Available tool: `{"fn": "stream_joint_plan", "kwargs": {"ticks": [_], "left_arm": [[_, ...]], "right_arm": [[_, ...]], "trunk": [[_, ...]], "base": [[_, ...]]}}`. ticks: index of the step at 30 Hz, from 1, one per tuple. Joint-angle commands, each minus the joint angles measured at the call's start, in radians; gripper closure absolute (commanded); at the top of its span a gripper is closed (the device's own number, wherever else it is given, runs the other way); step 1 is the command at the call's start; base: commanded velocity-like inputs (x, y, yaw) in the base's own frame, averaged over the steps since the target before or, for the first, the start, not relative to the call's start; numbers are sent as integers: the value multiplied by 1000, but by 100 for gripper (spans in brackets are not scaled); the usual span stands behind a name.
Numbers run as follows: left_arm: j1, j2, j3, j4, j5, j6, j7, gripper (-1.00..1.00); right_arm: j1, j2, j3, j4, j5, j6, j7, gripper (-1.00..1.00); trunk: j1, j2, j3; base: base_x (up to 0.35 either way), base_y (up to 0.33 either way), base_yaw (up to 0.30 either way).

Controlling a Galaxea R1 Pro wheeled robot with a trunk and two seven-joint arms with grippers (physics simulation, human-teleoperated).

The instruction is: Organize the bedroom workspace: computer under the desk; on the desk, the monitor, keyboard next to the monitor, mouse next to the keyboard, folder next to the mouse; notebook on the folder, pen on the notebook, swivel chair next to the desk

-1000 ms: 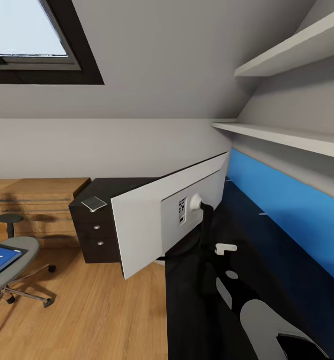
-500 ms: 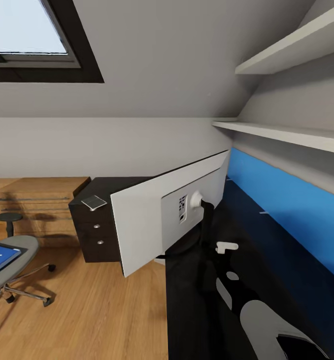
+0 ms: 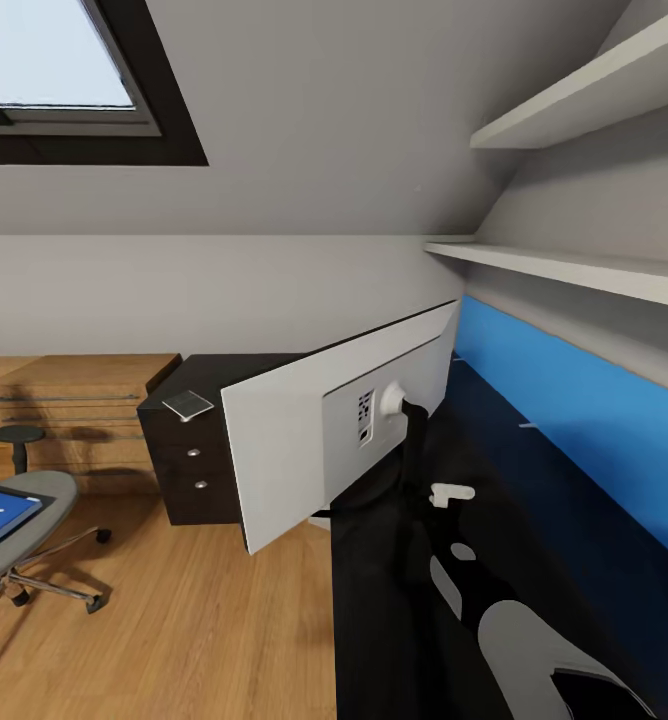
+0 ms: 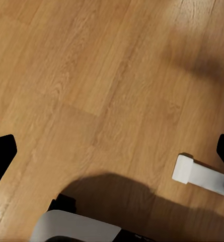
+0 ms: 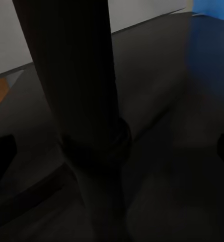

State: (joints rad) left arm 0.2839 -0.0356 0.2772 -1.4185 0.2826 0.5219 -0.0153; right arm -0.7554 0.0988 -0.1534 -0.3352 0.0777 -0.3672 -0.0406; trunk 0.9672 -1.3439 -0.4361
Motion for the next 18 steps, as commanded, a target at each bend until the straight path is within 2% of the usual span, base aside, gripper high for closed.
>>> {"fn": "stream_joint_plan", "kwargs": {"ticks": [1, 13, 15, 16, 18], "left_arm": [[0, 0, 3, 1, 7, 6, -1, -100], [0, 2, 4, 45, 4, 0, 0, -100], [0, 2, 4, 49, 4, -16, 0, -100], [0, 2, 4, 66, 4, -55, 0, -100], [0, 2, 4, 69, 4, -59, 0, -100]], "right_arm": [[-1, 1, -4, 1, 8, -3, -3, -100], [-1, 1, -5, 2, 8, -3, -3, -100], [-1, 1, -5, 2, 8, -3, -4, -100], [-1, 0, -6, 2, 8, -3, -3, -100], [-1, -1, -6, 2, 8, -3, -3, -100]], "trunk": [[0, -1, -1], [0, -1, -1], [0, -1, -2], [0, -1, -2], [0, -1, -3]], "base": [[0, 0, 0], [0, 0, 10], [0, 0, 127], [0, 0, 72], [0, 0, 41]]}}
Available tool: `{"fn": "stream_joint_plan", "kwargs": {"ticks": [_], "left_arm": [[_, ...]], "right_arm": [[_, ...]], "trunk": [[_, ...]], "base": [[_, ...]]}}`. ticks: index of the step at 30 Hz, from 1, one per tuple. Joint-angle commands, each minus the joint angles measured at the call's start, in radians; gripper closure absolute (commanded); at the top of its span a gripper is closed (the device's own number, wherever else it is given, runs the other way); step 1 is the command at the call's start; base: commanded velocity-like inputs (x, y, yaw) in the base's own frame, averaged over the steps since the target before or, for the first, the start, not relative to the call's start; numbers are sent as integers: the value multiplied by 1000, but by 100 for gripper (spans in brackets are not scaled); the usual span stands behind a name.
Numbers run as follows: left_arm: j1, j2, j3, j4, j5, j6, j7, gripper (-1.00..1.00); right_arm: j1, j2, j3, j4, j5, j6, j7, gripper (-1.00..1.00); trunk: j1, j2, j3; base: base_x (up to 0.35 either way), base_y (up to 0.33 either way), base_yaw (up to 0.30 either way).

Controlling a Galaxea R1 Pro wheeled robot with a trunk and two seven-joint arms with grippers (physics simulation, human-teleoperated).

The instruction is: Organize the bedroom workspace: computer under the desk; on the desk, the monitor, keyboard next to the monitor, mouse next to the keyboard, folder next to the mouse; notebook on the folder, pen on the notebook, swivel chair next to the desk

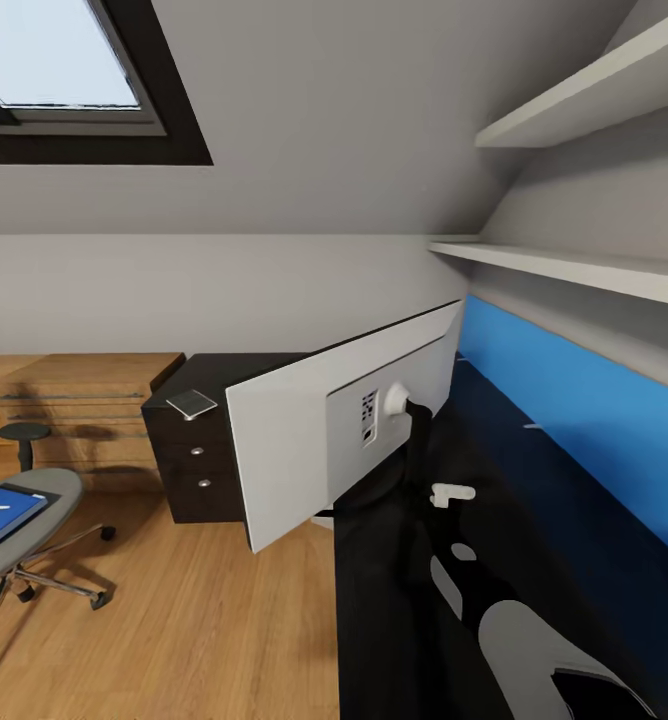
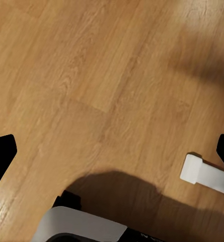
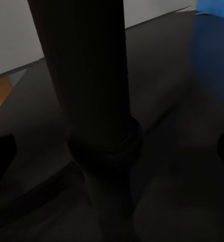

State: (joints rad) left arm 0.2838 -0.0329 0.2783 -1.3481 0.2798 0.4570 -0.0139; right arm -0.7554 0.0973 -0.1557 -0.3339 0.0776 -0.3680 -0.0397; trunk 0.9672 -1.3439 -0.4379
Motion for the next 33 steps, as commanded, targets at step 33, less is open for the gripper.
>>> {"fn": "stream_joint_plan", "kwargs": {"ticks": [33], "left_arm": [[0, -1, 2, 3, 7, 0, -1, -100]], "right_arm": [[2, -1, -3, 5, 85, -40, 1, -100]], "trunk": [[0, -1, -1]], "base": [[9, 0, 3]]}}
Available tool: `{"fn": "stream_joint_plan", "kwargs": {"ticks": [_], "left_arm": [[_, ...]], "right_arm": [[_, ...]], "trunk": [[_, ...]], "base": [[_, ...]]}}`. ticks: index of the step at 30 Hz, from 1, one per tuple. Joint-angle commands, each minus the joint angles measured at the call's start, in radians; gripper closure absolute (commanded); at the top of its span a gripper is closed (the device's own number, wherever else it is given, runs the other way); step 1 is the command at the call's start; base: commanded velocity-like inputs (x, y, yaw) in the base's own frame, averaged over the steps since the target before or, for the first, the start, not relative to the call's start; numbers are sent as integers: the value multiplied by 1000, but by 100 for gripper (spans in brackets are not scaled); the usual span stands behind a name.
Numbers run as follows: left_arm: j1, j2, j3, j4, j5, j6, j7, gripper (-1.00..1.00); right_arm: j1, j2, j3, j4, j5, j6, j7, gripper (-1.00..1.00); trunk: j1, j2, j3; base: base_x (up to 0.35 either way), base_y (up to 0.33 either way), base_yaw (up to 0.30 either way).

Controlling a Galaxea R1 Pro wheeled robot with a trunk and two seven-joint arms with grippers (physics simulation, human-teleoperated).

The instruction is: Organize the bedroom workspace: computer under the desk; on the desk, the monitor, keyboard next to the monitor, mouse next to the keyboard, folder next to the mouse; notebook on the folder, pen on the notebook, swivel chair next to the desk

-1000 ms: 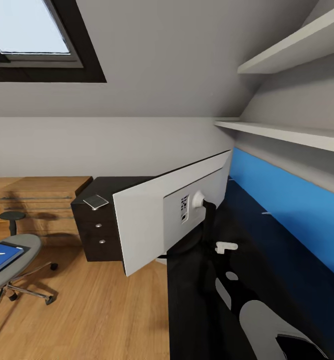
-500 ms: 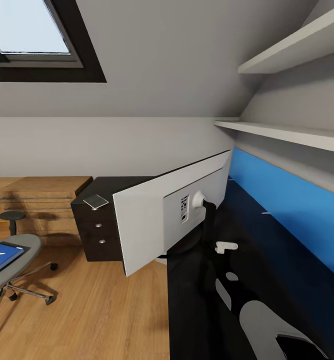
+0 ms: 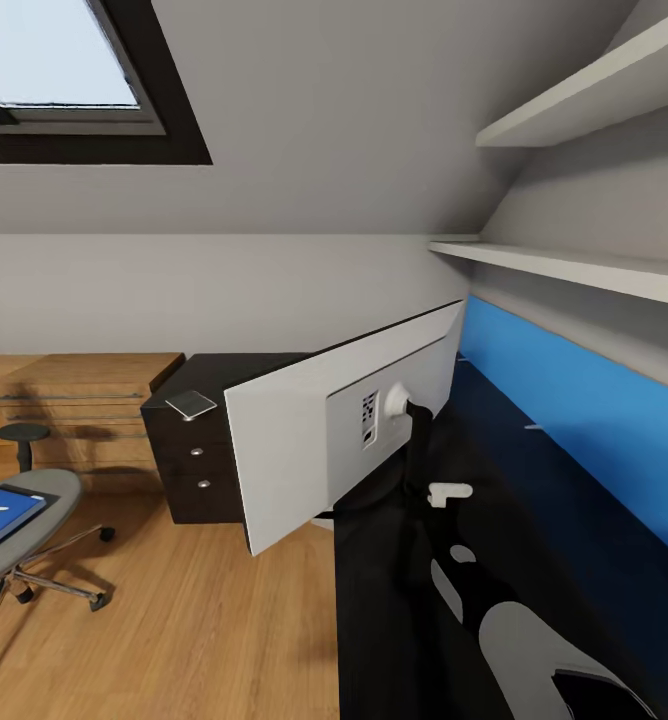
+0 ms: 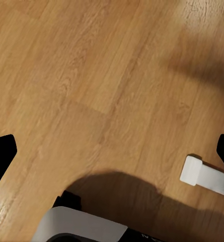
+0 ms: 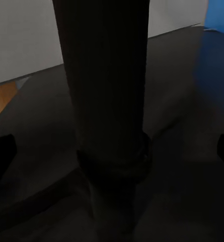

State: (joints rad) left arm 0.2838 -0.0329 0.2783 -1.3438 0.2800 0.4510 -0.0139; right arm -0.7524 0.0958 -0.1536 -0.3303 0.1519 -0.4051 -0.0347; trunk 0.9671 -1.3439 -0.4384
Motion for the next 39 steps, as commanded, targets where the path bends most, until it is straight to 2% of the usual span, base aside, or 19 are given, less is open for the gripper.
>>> {"fn": "stream_joint_plan", "kwargs": {"ticks": [1, 19, 39], "left_arm": [[0, -1, 2, -2, 7, 6, -1, -100], [0, -1, 2, -2, 7, 6, -1, -100], [0, -1, 2, -2, 8, 6, 0, -100]], "right_arm": [[-1, 1, -5, 1, 11, -3, -4, -100], [-1, 0, -6, -1, 12, -3, -4, -100], [-1, -1, -6, 5, 14, -3, -4, -100]], "trunk": [[0, -1, -1], [0, -1, -1], [0, -1, -1]], "base": [[8, 0, 0], [2, 0, 0], [60, 0, 0]]}}
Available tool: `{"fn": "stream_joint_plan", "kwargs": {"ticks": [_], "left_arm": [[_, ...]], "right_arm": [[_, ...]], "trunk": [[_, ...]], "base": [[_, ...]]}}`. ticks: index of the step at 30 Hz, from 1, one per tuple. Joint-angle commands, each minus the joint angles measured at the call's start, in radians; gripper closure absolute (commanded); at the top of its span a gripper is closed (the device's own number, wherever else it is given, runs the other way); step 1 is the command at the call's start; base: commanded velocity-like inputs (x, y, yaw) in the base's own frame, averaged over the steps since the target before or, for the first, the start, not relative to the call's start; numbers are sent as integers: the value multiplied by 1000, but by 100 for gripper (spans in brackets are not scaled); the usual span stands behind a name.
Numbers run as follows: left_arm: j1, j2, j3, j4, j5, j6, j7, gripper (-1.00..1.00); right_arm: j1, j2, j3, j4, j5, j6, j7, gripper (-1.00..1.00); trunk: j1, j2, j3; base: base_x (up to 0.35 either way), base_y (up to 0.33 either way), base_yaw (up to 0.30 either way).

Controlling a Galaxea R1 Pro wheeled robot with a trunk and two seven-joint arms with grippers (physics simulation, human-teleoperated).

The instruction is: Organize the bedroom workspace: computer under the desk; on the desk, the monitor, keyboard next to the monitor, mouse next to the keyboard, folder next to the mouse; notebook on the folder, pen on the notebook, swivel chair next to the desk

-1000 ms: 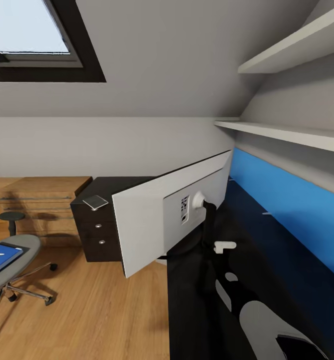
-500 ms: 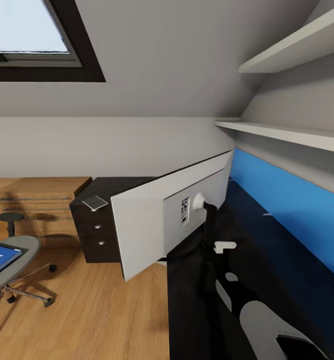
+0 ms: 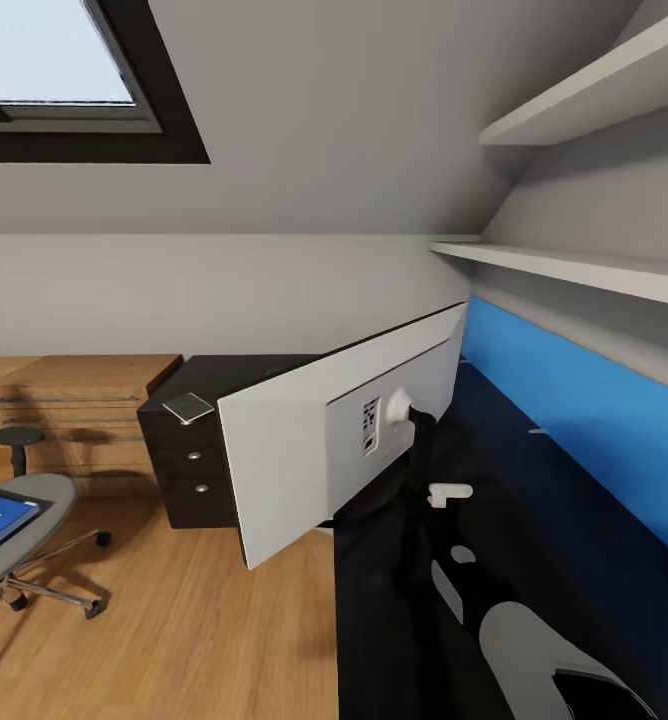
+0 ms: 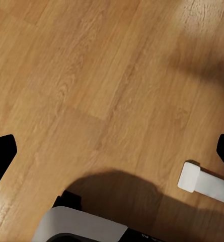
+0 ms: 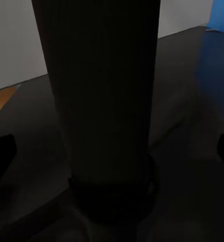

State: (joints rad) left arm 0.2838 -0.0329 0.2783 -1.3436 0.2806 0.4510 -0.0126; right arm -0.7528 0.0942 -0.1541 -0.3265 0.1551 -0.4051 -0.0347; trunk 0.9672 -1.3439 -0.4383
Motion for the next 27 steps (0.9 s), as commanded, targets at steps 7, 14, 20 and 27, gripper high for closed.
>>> {"fn": "stream_joint_plan", "kwargs": {"ticks": [7, 14, 20, 27], "left_arm": [[0, -1, 2, -2, 8, 6, -1, -100], [0, -1, 2, -2, 8, 6, -1, -100], [0, -1, 2, -2, 8, 6, -1, -100], [0, -1, 3, -2, 8, 6, -1, -100]], "right_arm": [[0, 1, -5, 2, 11, -3, -4, -100], [0, 0, -5, 3, 12, -3, -4, -100], [-1, -1, -5, 3, 12, -3, -4, -100], [-1, -1, -5, 2, 12, -3, -4, -100]], "trunk": [[0, -1, -1], [0, -1, -1], [0, -1, -1], [0, -1, -1]], "base": [[91, 0, 0], [24, 0, 0], [2, 0, 0], [9, 0, 0]]}}
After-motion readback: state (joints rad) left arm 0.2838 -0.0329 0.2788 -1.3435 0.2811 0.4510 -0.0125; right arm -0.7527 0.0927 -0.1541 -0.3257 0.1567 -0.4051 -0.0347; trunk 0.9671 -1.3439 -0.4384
